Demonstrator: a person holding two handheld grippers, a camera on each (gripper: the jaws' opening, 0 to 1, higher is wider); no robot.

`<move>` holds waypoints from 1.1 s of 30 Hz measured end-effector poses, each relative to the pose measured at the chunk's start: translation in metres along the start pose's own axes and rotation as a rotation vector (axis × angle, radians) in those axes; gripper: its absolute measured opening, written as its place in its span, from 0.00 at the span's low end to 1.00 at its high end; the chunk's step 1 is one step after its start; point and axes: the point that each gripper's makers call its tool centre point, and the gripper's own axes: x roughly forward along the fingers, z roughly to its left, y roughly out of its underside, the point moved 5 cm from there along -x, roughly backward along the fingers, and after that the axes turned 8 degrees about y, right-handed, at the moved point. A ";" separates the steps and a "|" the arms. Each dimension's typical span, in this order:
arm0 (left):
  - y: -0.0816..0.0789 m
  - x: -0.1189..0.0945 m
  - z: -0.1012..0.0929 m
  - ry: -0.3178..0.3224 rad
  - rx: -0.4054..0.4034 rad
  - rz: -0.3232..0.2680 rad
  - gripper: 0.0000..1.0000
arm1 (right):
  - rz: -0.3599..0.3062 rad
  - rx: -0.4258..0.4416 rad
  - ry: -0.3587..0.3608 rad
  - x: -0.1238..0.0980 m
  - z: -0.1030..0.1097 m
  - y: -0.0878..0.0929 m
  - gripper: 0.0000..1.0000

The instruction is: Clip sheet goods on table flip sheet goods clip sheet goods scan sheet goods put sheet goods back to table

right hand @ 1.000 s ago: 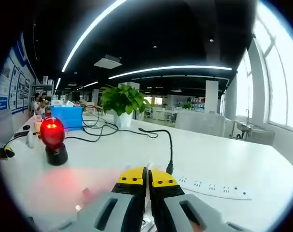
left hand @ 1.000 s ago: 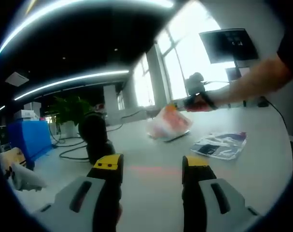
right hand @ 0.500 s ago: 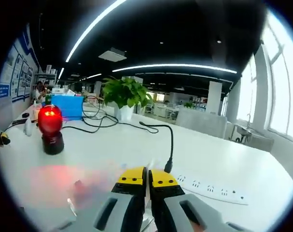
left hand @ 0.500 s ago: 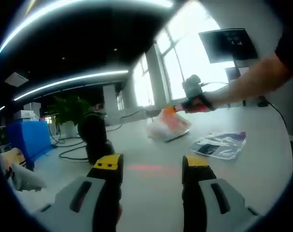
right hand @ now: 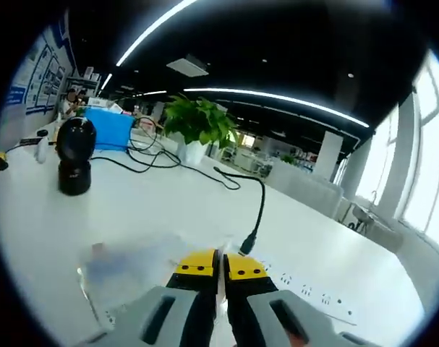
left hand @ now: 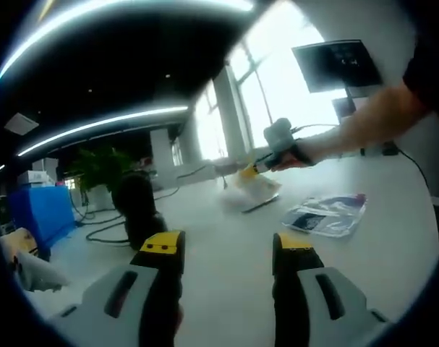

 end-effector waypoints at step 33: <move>0.002 0.003 -0.006 0.010 0.036 0.015 0.41 | -0.069 0.150 0.051 -0.003 0.014 -0.026 0.46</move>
